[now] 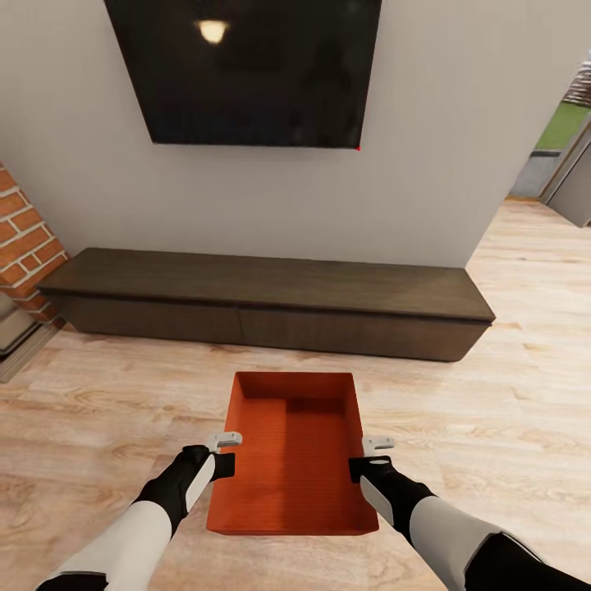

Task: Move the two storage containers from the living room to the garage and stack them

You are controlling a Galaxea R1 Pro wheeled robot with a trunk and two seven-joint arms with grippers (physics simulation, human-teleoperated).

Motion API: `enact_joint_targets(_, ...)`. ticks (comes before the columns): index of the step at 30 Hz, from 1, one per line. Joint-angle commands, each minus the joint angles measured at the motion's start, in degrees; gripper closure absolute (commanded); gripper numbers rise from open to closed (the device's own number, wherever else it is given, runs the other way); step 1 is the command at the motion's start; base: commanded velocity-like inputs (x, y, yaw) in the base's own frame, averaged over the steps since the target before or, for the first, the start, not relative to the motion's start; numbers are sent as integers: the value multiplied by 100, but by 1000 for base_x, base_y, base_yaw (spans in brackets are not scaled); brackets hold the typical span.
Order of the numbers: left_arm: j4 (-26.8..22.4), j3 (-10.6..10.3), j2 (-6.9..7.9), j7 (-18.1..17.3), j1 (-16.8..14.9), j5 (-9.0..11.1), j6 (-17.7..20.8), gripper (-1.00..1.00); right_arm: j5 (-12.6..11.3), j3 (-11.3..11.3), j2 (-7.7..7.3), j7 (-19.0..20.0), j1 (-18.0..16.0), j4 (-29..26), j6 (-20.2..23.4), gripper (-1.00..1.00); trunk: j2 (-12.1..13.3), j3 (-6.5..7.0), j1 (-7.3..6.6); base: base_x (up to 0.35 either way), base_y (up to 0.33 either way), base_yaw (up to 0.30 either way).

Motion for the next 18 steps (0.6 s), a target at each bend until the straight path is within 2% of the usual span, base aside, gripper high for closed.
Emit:
enact_joint_targets(1, 4, 19, -1, 70, 4, -90, 44, 100, 65, 3, -1, -45, -4, -197, -52, 100, 40, 14, -23, 0, 0, 0)
enact_joint_targets(18, 4, 20, -1, 78, 4, -90, 49, 100, 60, -30, 10, -69, -4, -200, -61, 100, 721, 322, -396, 0, 0, 0)
